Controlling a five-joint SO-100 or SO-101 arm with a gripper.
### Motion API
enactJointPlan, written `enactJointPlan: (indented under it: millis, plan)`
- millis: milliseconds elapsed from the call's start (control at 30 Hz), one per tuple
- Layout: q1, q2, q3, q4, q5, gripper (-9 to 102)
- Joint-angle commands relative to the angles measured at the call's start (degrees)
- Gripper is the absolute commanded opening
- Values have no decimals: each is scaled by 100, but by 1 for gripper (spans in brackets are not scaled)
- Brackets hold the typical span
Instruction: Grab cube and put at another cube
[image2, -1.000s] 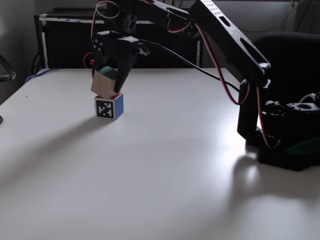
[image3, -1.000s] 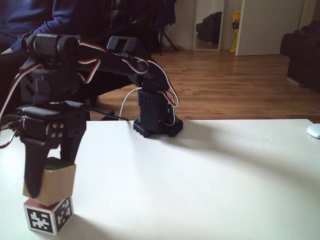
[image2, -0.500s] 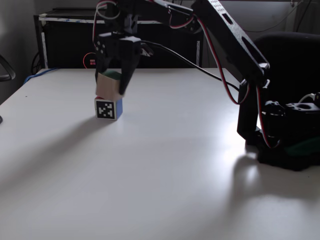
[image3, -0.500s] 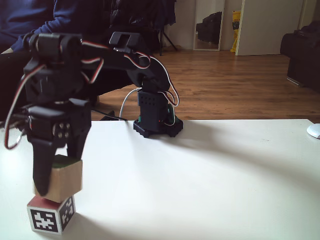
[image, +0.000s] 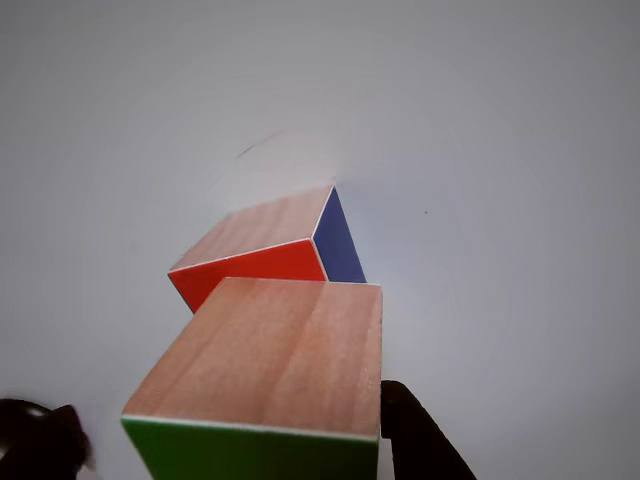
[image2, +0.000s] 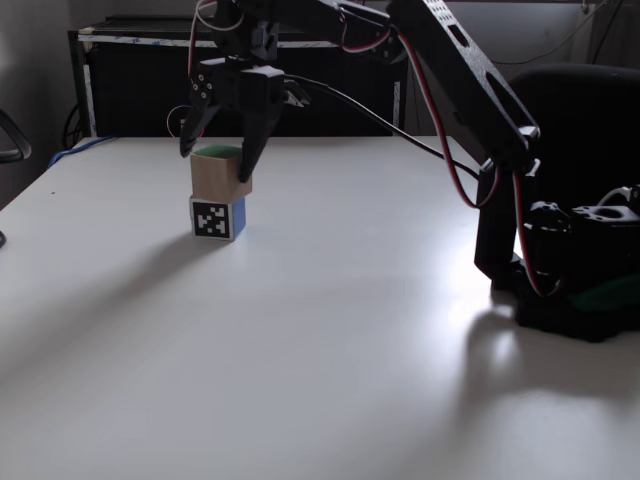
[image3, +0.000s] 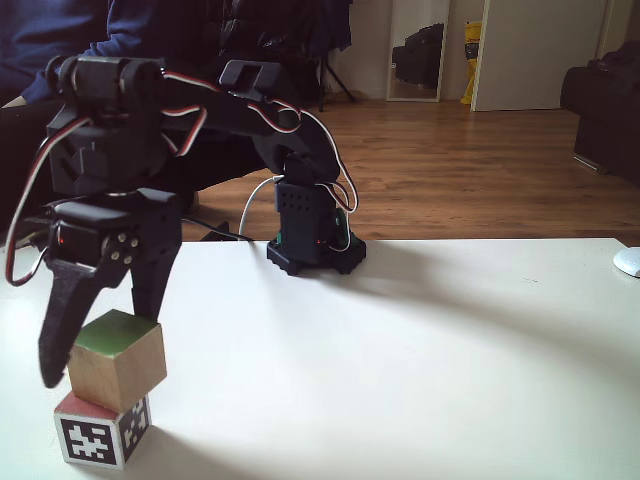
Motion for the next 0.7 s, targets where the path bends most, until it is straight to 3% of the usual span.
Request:
enactJointPlan:
  millis: [0, 167, 400, 667]
  plan:
    - [35, 448, 0, -18, -70, 46]
    - [-88, 1072, 562, -18, -79, 47]
    - [-694, 3894, 3437, -97, -123, 48]
    - [-2461, 8877, 8648, -2329, 264, 48]
